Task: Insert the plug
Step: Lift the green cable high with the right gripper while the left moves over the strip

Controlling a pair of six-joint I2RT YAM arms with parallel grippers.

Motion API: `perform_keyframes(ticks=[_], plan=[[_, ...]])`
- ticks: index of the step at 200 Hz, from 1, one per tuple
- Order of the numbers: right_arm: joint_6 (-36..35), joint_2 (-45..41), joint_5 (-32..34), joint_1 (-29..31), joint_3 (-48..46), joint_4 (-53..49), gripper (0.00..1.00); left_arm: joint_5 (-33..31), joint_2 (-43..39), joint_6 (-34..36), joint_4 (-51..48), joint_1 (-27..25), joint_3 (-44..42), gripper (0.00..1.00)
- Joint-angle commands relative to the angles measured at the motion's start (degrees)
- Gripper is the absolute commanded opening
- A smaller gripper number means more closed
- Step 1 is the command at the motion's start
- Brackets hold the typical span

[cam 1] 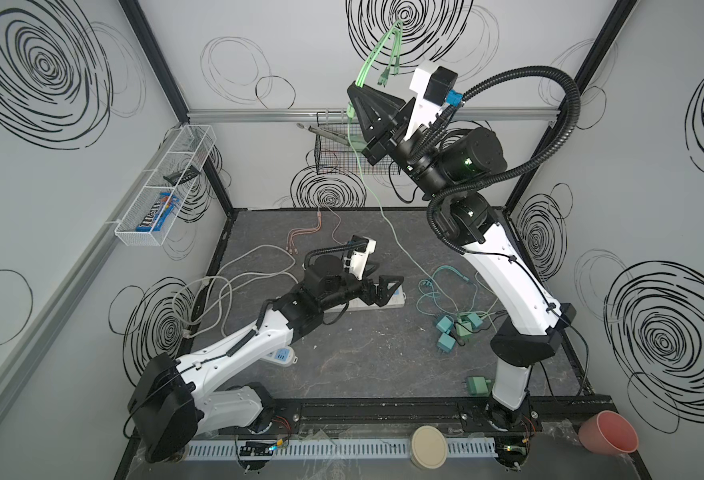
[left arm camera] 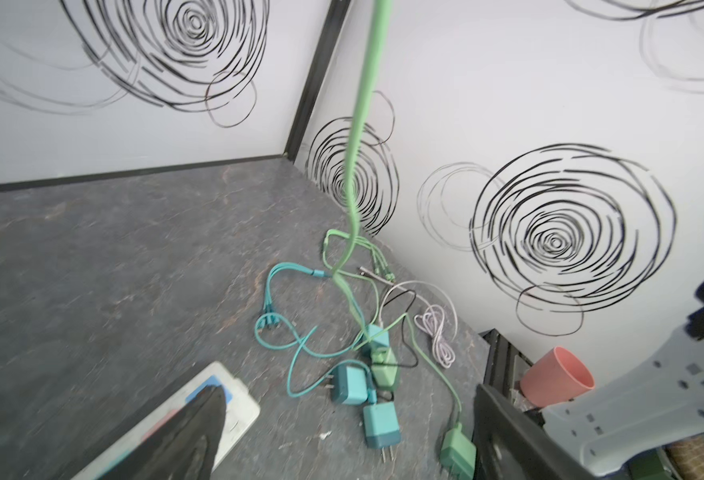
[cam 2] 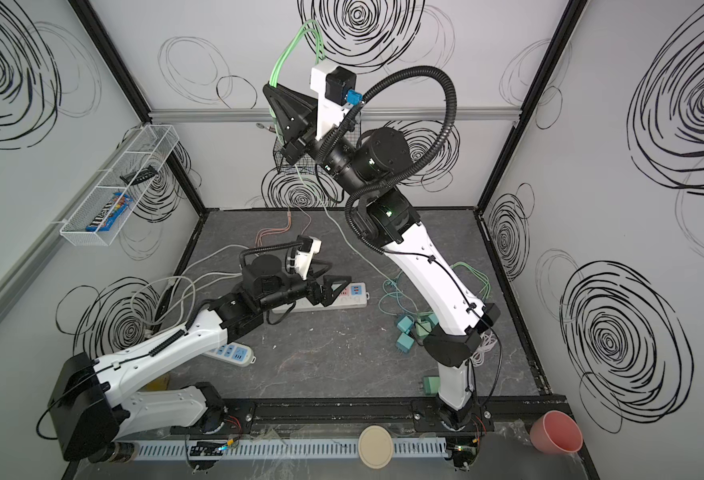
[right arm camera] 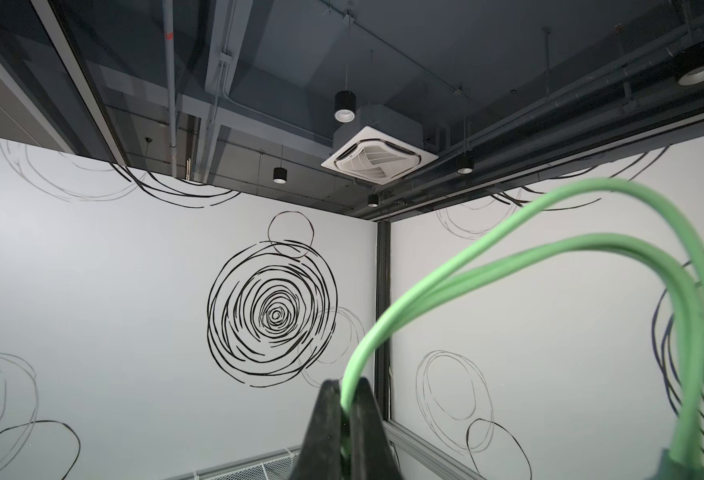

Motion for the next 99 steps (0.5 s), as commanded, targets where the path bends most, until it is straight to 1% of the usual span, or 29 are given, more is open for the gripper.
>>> perform_keyframes(ticks=[1,16,26,31,39,46,50,53,59,66,67,68,77,87,99], plan=[[0.78,-4.17,0.15,0.35,-5.57,2.77,0.00,-6.61,3.72,-3.68,8.98,-0.63,4.78,0.96],[0.67,-7.52,1.44,0.27,-11.58,4.66,0.00,-15.00,7.40,-5.03,7.48,-0.40,7.72,0.96],[0.32,-9.65,2.27,0.15,-14.48,5.11,0.00,-17.61,9.54,-5.94,7.76,0.18,8.87,0.96],[0.14,-10.64,2.73,0.11,-15.95,5.25,0.00,-17.14,10.67,-6.16,8.91,0.50,9.16,0.96],[-0.25,-12.30,3.37,-0.10,-18.28,5.50,0.00,-14.38,12.14,-6.69,11.57,1.09,9.51,0.96],[-0.40,-13.81,3.96,-0.43,-20.43,5.95,0.00,-10.99,13.47,-7.16,13.90,1.53,9.95,1.00],[-0.53,-14.67,4.37,-0.71,-21.69,6.15,0.00,-9.30,14.13,-7.41,14.86,1.73,10.33,0.98],[-0.57,-15.31,4.55,-0.91,-22.76,6.38,0.00,-8.46,14.61,-7.44,15.31,1.89,10.74,0.95],[-0.56,-16.65,5.19,-1.49,-24.84,6.63,0.00,-8.28,15.27,-7.41,15.24,1.87,11.46,0.85],[-0.24,-18.25,5.96,-2.43,-27.11,6.66,0.00,-9.49,15.61,-7.27,14.12,1.67,11.88,0.70],[-0.10,-18.45,6.02,-2.57,-27.55,6.65,0.00,-9.63,15.62,-7.27,14.12,1.66,11.94,0.65],[0.02,-18.64,6.10,-2.77,-27.90,6.69,0.00,-9.88,15.62,-7.26,13.94,1.70,11.98,0.65],[1.24,-20.97,6.56,-4.59,-31.55,6.94,0.00,-11.40,15.34,-7.22,13.43,1.96,11.40,0.47],[3.26,-23.69,6.92,-7.22,-36.40,7.45,0.00,-12.29,14.56,-7.17,14.09,2.45,10.22,0.35],[6.01,-26.84,6.91,-10.98,-42.26,7.80,0.00,-11.33,13.64,-7.44,14.70,3.58,8.50,0.21]])
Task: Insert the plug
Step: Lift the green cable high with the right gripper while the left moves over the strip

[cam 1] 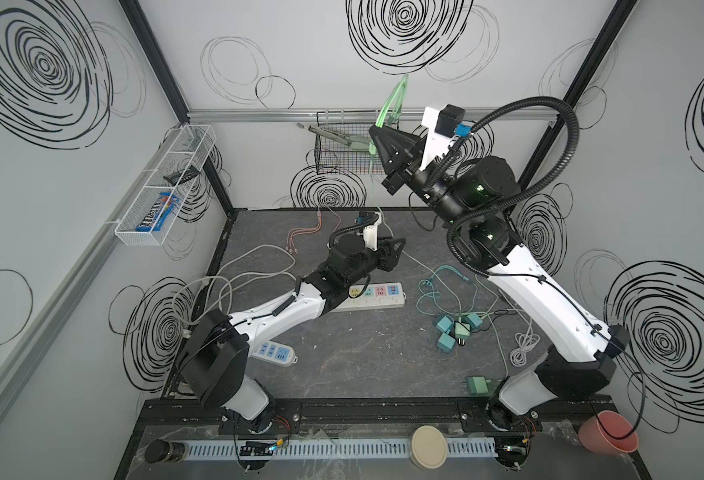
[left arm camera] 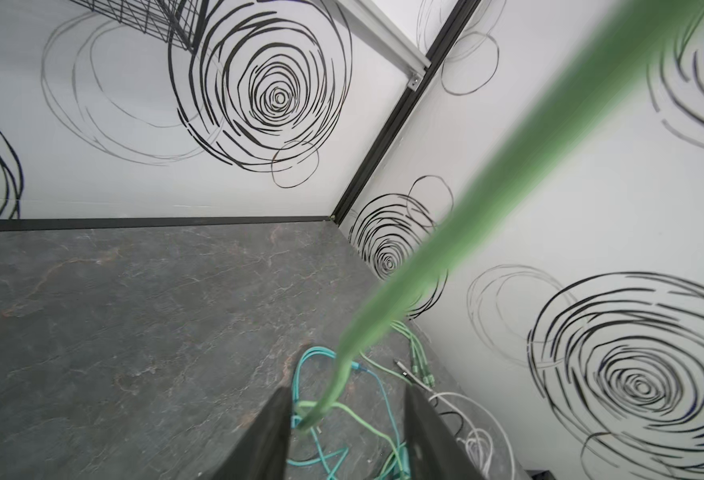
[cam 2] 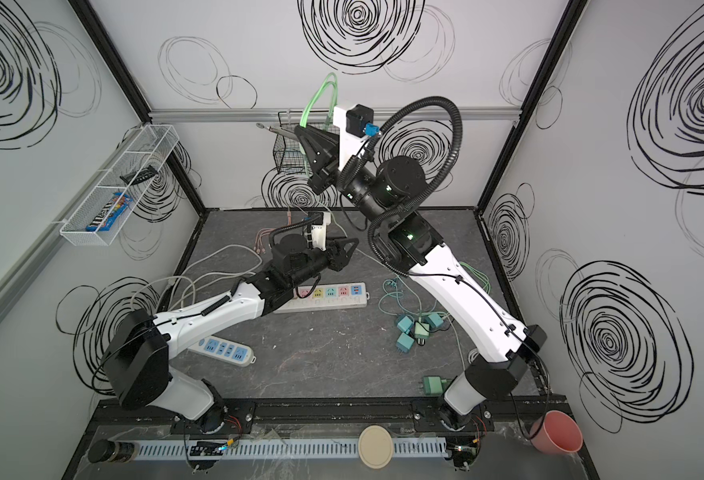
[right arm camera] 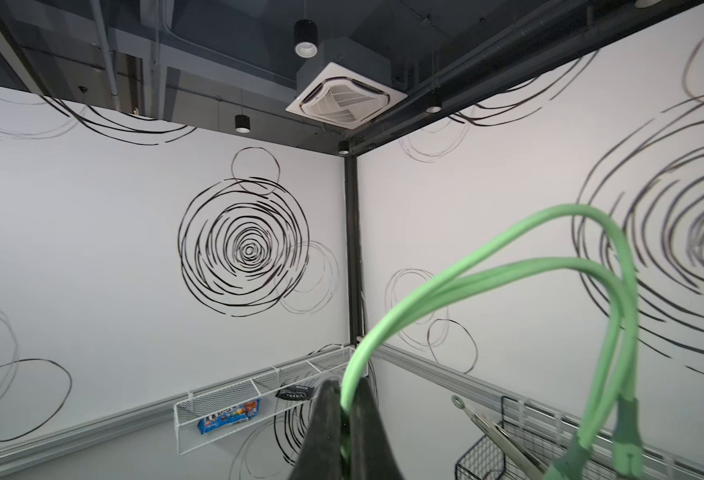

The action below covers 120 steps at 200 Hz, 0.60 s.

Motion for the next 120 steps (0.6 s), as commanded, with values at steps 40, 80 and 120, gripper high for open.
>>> perform_keyframes(ticks=[40,80,120], plan=[[10.63,-12.99,1.82,-17.67,-22.90,-0.38,0.00,0.21,-6.07,-0.28,4.17,4.02,-4.41,0.00],[9.78,-12.97,-3.83,-26.68,-32.23,-10.23,0.12,-0.28,-7.83,0.09,-2.37,5.67,-2.99,0.00],[5.15,-13.92,-6.20,-30.97,-44.21,-23.10,0.78,-0.04,-7.26,1.20,-10.51,8.35,2.60,0.00]])
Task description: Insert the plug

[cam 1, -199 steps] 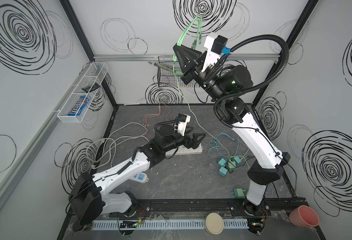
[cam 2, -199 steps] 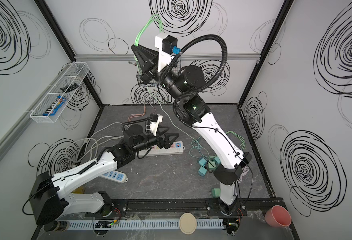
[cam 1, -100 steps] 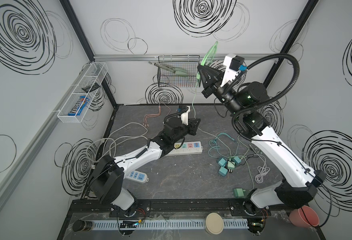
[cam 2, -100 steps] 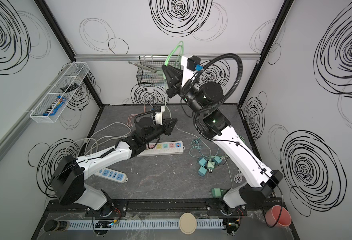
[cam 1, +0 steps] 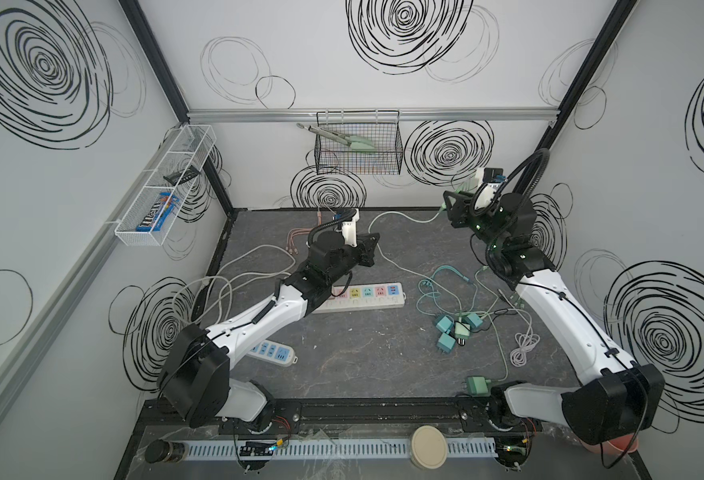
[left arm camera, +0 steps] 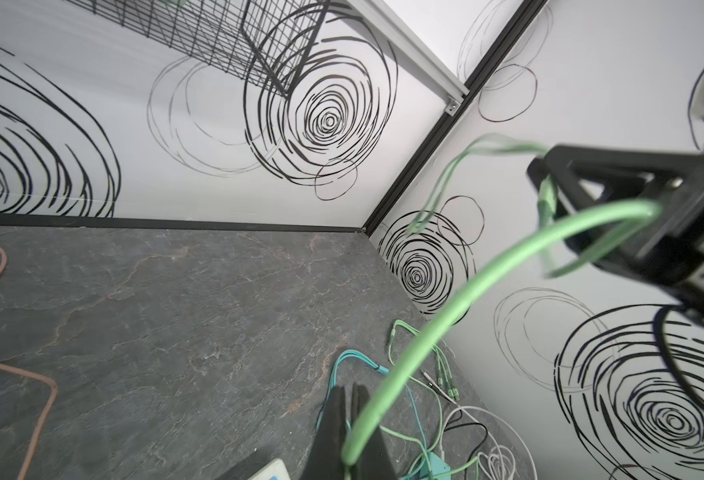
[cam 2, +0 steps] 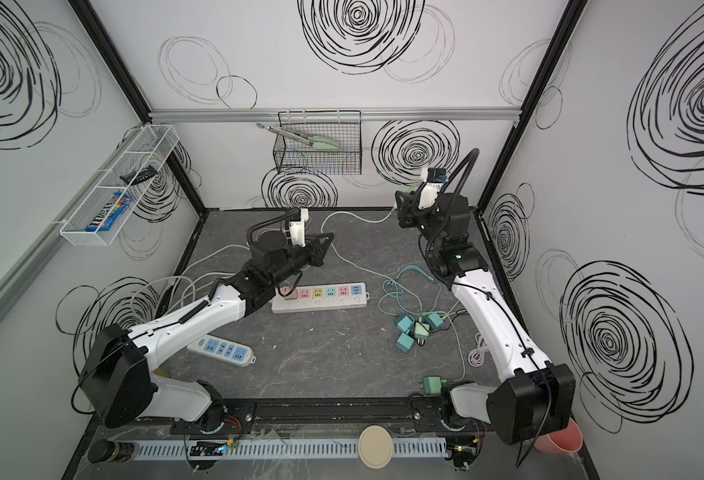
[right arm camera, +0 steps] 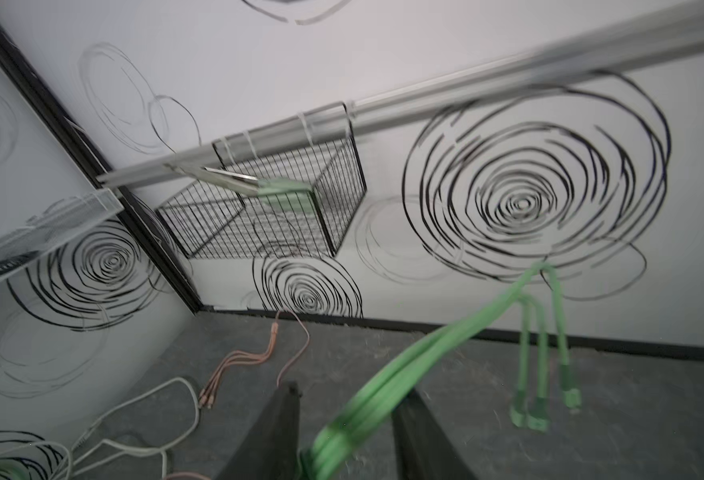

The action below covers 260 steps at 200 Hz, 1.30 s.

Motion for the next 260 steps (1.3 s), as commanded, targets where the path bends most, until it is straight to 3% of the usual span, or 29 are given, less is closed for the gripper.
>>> perform_keyframes(ticks=[1,29,76,130,163,225,260], plan=[[-2.78,-1.60,-3.24,-1.65,-6.51,-9.87,0.80,-0.20,-0.70,1.33,-4.04,1.77,4.92,0.00],[-2.02,-4.60,-0.94,-2.17,-16.75,-13.39,0.91,0.96,1.59,2.44,-8.32,2.87,9.56,0.00],[2.42,-7.92,-3.07,-1.41,-22.28,-24.40,0.89,1.99,3.49,2.71,-9.15,3.71,11.06,0.00],[7.91,-12.67,0.93,1.95,-30.27,-30.36,0.90,1.84,4.46,2.86,-10.96,6.15,13.48,0.00],[12.87,-13.73,14.02,6.64,-30.74,-31.46,0.90,2.59,4.29,3.42,-11.16,6.67,13.62,0.00],[22.16,-15.31,3.39,9.82,-33.64,-32.12,0.70,0.17,5.25,2.11,-14.18,8.39,14.76,0.00],[27.95,-20.20,5.61,13.22,-37.74,-35.55,0.68,0.21,5.25,1.84,-13.85,8.37,14.07,0.00]])
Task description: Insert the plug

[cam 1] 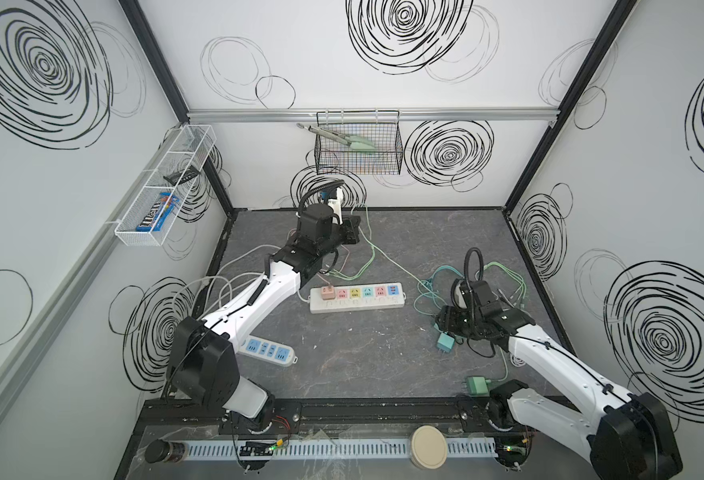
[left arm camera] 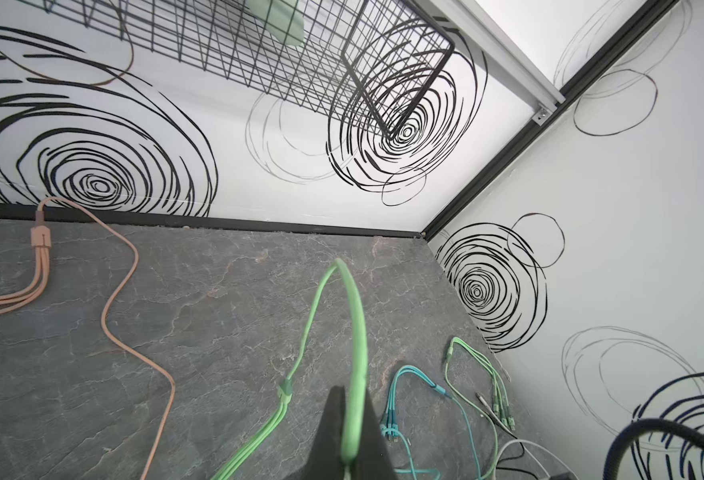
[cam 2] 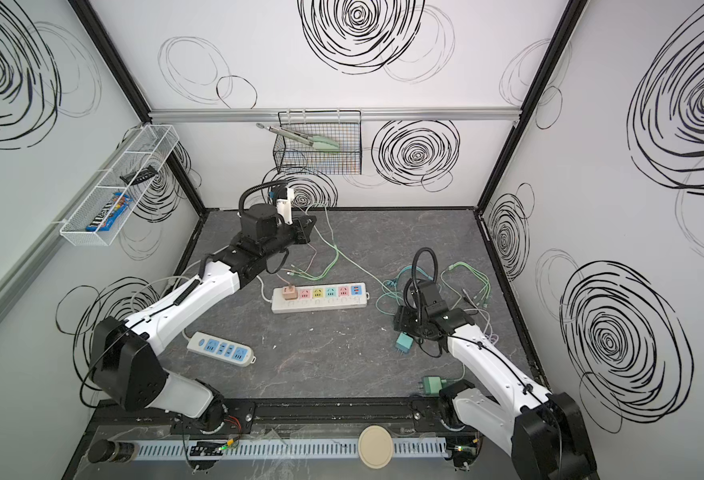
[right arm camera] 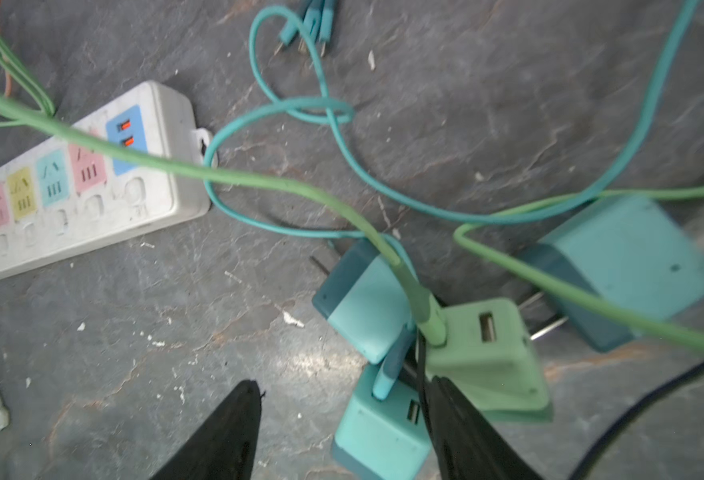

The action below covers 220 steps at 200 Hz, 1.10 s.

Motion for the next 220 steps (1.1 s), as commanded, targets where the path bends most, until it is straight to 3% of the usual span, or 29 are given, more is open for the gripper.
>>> perform_keyframes(ticks=[1,44,75,113,150,180,220], plan=[[6.07,-3.52,0.49,1.53,-3.05,-4.03,0.68,-0.71,0.56,-0.49,1.32,0.40,1.47,0.00],[4.46,-6.10,-6.64,1.43,-6.73,-2.31,0.63,-0.23,0.73,-1.12,2.07,0.35,0.90,0.00],[5.55,-5.71,-4.44,1.49,-5.57,-3.70,0.66,0.09,0.56,-1.20,2.24,1.46,1.61,0.00],[5.37,-6.11,-1.26,1.33,-4.70,-2.79,0.72,5.43,-0.48,-2.36,2.36,5.11,6.01,0.00],[5.04,-6.50,-0.09,0.94,-5.00,-2.30,0.77,4.17,-1.35,-0.59,-2.25,8.90,9.48,0.00],[1.83,-6.87,-1.50,0.79,-3.82,0.62,0.79,7.36,0.78,-0.03,-4.93,10.88,9.85,0.00],[-4.33,-3.67,-4.11,0.79,0.35,4.73,0.79,7.09,3.49,2.29,-8.31,10.88,11.64,0.00]])
